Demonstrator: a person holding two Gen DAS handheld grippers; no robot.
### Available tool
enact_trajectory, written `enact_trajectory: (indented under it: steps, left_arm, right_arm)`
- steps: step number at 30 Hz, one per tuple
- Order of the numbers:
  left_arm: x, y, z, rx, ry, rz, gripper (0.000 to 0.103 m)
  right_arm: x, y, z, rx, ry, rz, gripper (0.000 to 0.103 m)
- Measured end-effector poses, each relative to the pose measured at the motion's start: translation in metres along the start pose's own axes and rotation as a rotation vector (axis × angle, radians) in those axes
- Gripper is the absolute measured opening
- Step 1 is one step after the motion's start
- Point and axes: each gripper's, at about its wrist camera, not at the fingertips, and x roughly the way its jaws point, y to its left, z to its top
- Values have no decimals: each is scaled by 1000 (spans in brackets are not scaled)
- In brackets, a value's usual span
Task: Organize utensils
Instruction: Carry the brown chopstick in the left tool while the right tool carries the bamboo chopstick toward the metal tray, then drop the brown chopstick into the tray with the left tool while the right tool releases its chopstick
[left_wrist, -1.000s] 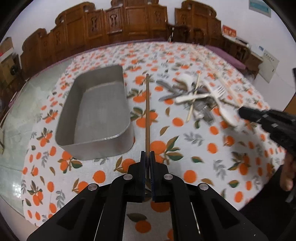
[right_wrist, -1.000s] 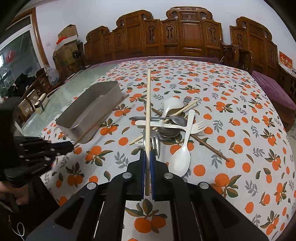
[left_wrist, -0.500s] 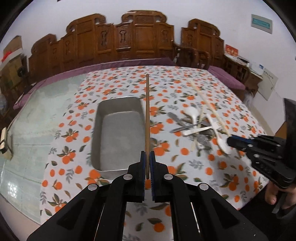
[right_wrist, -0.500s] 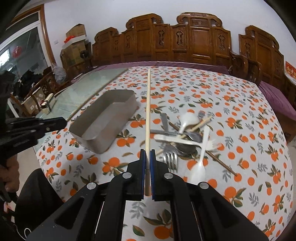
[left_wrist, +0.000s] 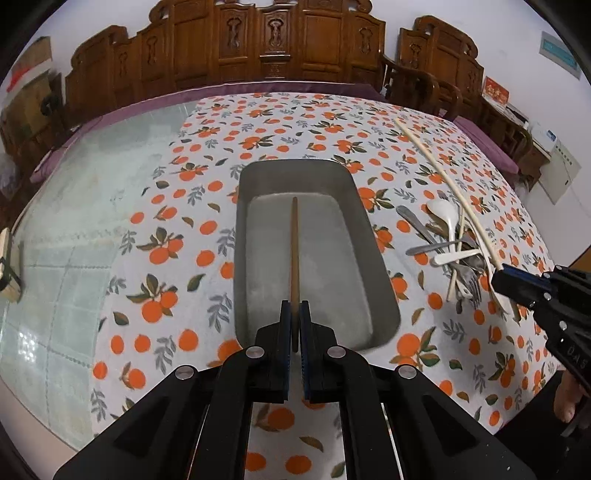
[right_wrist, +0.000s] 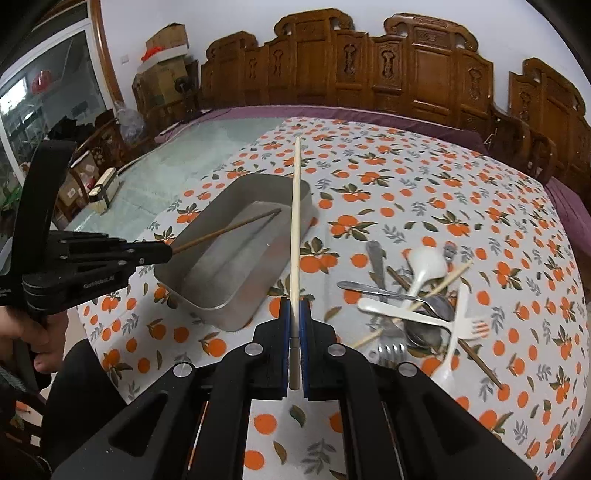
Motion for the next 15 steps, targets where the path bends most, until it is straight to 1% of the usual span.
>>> enact_trajectory:
  steps: [4,8,9,10,12,14,15]
  left_arm:
    - [5,4,5,-1,13,-12,4]
    - [9,6,8,5,28,-9,5]
    - [9,7,9,6,29,-10,10]
    - [7,8,11,5,23,-14,19]
    - [1,10,12,8,2,-14,27]
    - [-7,14,15,4,-11,-15,28]
    - [-11,17,15,-1,-18,-21,29]
  right_arm:
    - [11,5,8,10,28,17,6]
    - [18,12,14,17,50,33,6]
    - [20,15,16,21,58,40,6]
    - [21,17,17,24,63,46,6]
    - [24,22,20,32,74,61,6]
    - [28,27,24,37,84,74,6]
    - [31,31,27,39,88,79,6]
